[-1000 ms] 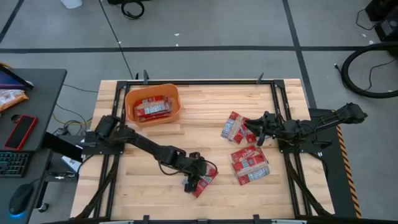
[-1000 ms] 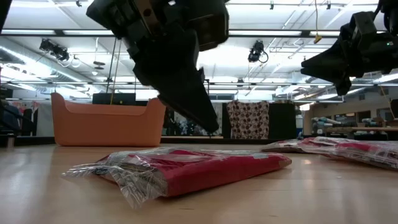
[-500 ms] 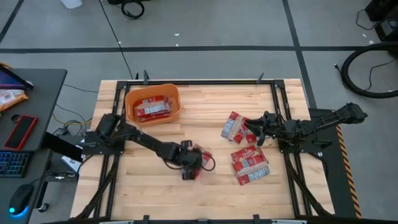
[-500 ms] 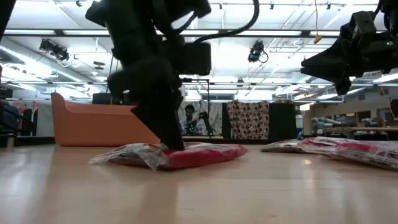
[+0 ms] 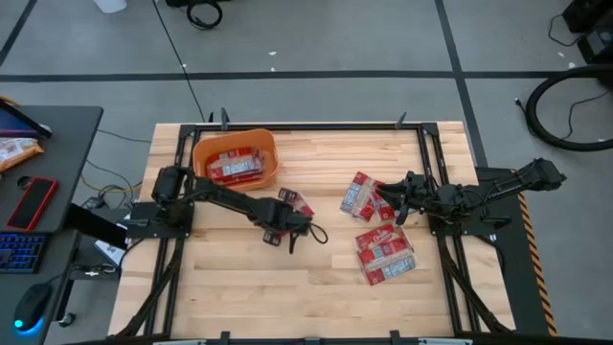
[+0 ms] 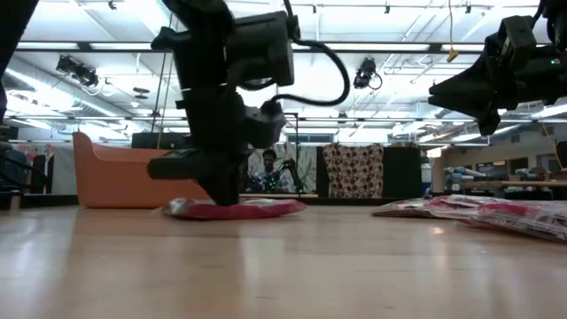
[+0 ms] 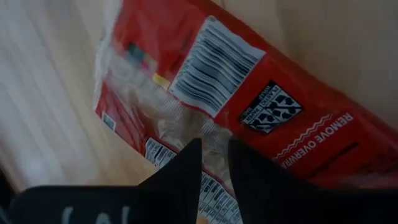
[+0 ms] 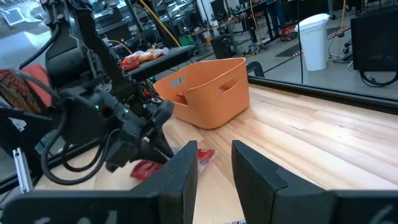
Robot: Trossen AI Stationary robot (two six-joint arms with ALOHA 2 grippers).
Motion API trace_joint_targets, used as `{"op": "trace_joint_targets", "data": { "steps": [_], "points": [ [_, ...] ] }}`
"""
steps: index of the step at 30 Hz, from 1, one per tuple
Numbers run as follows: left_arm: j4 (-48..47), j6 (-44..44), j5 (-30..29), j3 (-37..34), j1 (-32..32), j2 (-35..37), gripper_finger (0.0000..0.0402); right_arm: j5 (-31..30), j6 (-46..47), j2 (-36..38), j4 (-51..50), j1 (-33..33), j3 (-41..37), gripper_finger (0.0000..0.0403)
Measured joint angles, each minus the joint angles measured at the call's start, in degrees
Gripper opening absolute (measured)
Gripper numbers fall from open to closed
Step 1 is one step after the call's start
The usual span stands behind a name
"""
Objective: Sort popcorn bags into baskets
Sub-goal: Put the red popcorn bag into the orange bin
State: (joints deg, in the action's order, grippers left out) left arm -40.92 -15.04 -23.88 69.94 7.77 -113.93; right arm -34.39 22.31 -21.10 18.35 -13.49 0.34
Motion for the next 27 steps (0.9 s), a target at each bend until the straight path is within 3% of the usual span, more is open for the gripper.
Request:
{"op": "trace_joint_targets", "data": {
  "steps": [5, 13, 18, 22, 27],
  "points": [
    [-0.9, -3.0, -0.9, -0.3, -0.3, 2.1, 0.0066, 0.0, 0.0, 0.0, 0.0, 0.0, 0.0, 0.0103],
    [0.7, 16.6, 1.1, 3.6, 3.1, 4.5, 0.0063, 0.0, 0.0, 0.0, 0.0, 0.0, 0.0, 0.0103],
    [2.5, 24.2, 1.1, 3.2, 6.0, 4.5, 0.0098, 0.0, 0.0, 0.0, 0.0, 0.0, 0.0, 0.0103],
    [1.6, 29.6, -3.2, 2.9, 7.7, 4.0, 0.0143, 0.0, 0.0, 0.0, 0.0, 0.0, 0.0, 0.0103],
    [2.1, 32.6, -3.9, 2.5, 7.9, 1.9, 0.018, 0.0, 0.0, 0.0, -0.2, 0.0, 0.0, 0.0103]
  ]
}}
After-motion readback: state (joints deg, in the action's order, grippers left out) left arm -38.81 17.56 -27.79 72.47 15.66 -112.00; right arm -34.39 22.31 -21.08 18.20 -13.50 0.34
